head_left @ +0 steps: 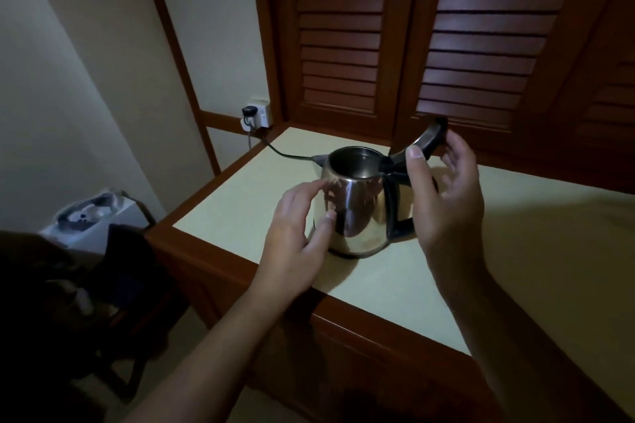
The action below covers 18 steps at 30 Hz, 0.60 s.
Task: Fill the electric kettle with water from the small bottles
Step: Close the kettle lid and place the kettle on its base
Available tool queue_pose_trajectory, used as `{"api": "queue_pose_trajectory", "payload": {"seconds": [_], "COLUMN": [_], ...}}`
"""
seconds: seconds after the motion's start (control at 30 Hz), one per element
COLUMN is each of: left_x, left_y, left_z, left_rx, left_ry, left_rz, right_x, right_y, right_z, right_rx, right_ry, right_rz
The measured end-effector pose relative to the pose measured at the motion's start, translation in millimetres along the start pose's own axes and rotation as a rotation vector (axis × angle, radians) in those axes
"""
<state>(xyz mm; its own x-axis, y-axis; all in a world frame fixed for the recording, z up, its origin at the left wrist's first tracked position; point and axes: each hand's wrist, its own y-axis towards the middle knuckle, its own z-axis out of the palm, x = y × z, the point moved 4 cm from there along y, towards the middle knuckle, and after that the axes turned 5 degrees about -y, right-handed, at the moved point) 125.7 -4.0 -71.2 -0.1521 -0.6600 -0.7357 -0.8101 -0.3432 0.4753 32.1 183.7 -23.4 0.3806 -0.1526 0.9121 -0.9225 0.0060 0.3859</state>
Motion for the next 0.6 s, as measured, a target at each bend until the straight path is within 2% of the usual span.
{"api": "queue_pose_trajectory", "payload": {"seconds": [0.2, 0.4, 0.47, 0.6], "left_x": [21, 31, 34, 40], "left_y": [32, 47, 51, 58], "left_z": [-6, -10, -12, -14], "left_rx": [0.034, 0.056, 0.056, 0.052], "left_ry": [-0.085, -0.165, -0.188, -0.202], "left_rz": [-0.005, -0.019, -0.021, -0.048], "right_x": [12, 29, 32, 35], "right_y": [5, 12, 17, 25], "right_z": [26, 44, 52, 72], "right_rx": [-0.139, -0.170, -0.129, 0.085], "right_ry": [-0.102, -0.444, -0.580, -0.878], "right_rz": [-0.017, -0.309, -0.393, -0.512]}}
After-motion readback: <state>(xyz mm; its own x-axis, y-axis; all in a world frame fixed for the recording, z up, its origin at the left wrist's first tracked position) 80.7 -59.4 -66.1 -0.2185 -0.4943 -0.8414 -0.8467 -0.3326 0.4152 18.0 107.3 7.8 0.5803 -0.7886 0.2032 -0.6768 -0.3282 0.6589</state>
